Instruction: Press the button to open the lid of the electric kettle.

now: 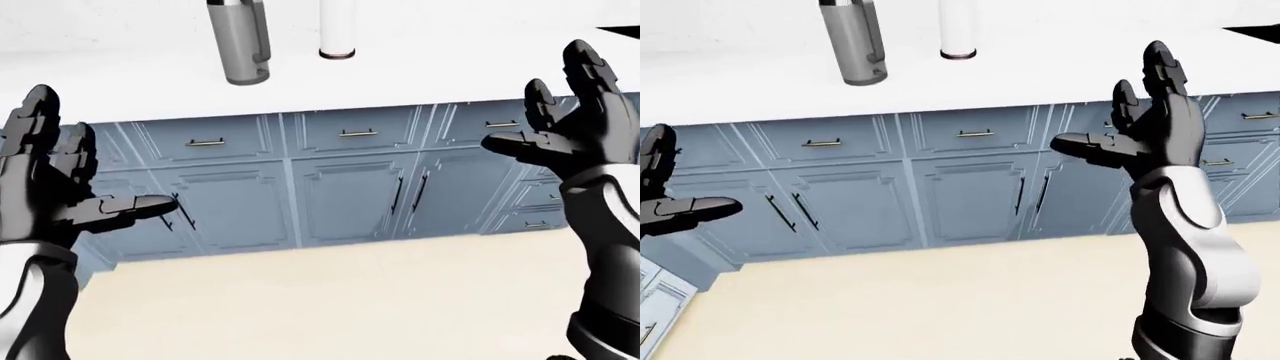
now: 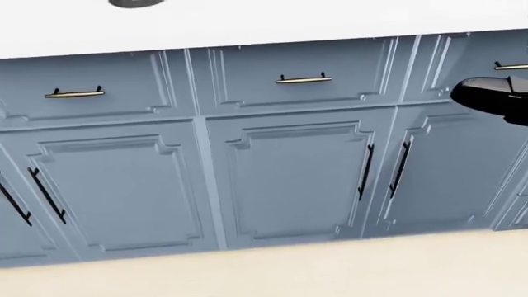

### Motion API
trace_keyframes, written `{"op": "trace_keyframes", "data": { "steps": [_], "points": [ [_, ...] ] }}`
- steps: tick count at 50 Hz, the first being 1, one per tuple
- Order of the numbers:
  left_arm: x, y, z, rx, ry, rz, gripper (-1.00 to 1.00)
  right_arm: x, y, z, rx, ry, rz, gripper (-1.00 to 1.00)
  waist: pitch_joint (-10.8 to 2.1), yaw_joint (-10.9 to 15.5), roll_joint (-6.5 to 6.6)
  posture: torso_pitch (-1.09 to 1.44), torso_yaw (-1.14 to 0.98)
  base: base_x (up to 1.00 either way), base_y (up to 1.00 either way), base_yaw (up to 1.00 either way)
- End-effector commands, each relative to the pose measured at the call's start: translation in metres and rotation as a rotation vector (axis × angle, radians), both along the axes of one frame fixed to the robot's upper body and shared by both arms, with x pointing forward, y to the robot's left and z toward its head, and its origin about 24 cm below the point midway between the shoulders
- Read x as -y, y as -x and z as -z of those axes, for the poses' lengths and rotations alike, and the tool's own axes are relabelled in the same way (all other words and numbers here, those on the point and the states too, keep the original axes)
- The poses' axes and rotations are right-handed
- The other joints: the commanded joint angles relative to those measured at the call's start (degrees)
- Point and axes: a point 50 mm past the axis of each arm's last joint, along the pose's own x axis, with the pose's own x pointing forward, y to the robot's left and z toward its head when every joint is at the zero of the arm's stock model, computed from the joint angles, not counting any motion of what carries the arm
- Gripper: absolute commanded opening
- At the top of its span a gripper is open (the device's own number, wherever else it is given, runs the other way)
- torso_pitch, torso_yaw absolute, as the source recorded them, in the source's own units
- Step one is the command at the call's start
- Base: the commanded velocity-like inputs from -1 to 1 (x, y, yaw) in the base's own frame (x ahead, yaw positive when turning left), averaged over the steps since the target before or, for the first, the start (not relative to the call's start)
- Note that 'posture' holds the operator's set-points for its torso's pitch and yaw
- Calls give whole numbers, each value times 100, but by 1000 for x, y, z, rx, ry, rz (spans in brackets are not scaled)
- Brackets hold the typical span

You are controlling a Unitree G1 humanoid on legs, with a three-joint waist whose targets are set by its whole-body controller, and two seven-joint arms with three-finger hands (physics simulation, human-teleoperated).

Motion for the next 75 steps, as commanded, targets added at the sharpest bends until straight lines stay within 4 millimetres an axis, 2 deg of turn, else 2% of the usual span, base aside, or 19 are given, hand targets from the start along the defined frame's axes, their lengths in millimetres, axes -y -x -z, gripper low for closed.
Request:
{"op": "trace_keyframes", "data": {
  "steps": [1, 6, 7, 11, 16, 19, 29, 32, 33, 35, 40, 43, 45, 47, 58, 67, 71, 72, 75],
  "points": [
    [5, 3, -14, 77, -37, 21, 100, 2, 6, -17, 88, 18, 18, 100, -79, -17, -28, 0, 0, 18, 23, 0],
    [5, 3, -13, 76, -39, 23, 100, 2, 7, -19, 90, 20, 18, 100, -51, 43, -473, 0, 0, 17, 23, 0],
    [6, 3, -13, 75, -38, 23, 100, 2, 7, -19, 90, 21, 17, 100, -77, -17, -266, 0, 0, 18, 23, 0],
    [6, 4, -13, 77, -39, 24, 100, 2, 7, -18, 89, 21, 16, 100, -127, -15, -408, 0, 0, 17, 23, 0],
    [6, 4, -14, 77, -41, 25, 100, 0, 7, -17, 87, 22, 12, 100, -21, -71, -58, 0, 0, 17, 23, 0],
    [6, 4, -14, 78, -42, 27, 100, 0, 7, -17, 87, 22, 10, 100, -230, -115, 383, 0, 0, 17, 23, 0],
    [6, 4, -15, 79, -43, 27, 100, -1, 8, -17, 86, 19, 6, 100, -50, 41, -185, 0, 0, 17, 23, 0],
    [6, 4, -15, 80, -42, 27, 100, -1, 8, -17, 87, 19, 6, 100, -135, 61, -585, 0, 0, 18, 23, 0],
    [7, 4, -15, 80, -42, 28, 100, -1, 8, -17, 87, 19, 5, 100, -80, -16, -338, 0, 0, 18, 24, 0],
    [6, 5, -15, 80, -41, 26, 100, -1, 8, -17, 86, 20, 5, 100, -111, -2, -471, 0, 0, 18, 23, 0],
    [6, 5, -14, 79, -41, 25, 100, -1, 8, -17, 86, 21, 3, 100, -66, -40, -254, 0, 0, 17, 23, 0],
    [6, 5, -14, 80, -40, 25, 100, -2, 8, -17, 86, 20, 3, 100, -78, -80, 64, 0, 0, 16, 23, 0],
    [7, 5, -14, 80, -42, 26, 100, -1, 8, -18, 87, 20, 4, 100, -331, -101, 486, 0, 0, 16, 23, 0],
    [6, 5, -14, 80, -41, 25, 100, -2, 8, -18, 87, 20, 2, 100, -63, -12, 312, 0, 0, 17, 23, 0],
    [6, 6, -15, 82, -44, 25, 100, -3, 9, -18, 87, 22, 0, 100, -102, 73, -516, 0, 0, 17, 23, 0],
    [6, 6, -16, 83, -43, 26, 100, -2, 10, -21, 91, 21, 0, 100, -49, -45, -193, 0, 0, 17, 23, 0],
    [6, 5, -16, 82, -42, 26, 100, -2, 9, -21, 90, 21, 1, 100, -199, -76, 454, 0, 0, 17, 23, 0],
    [6, 5, -15, 81, -42, 26, 100, -2, 9, -21, 91, 21, 1, 100, -155, -19, 233, 0, 0, 17, 23, 0],
    [6, 5, -16, 82, -42, 26, 100, -2, 9, -21, 92, 21, 1, 100, -118, 22, 198, 0, 0, 17, 23, 0]
  ]
}}
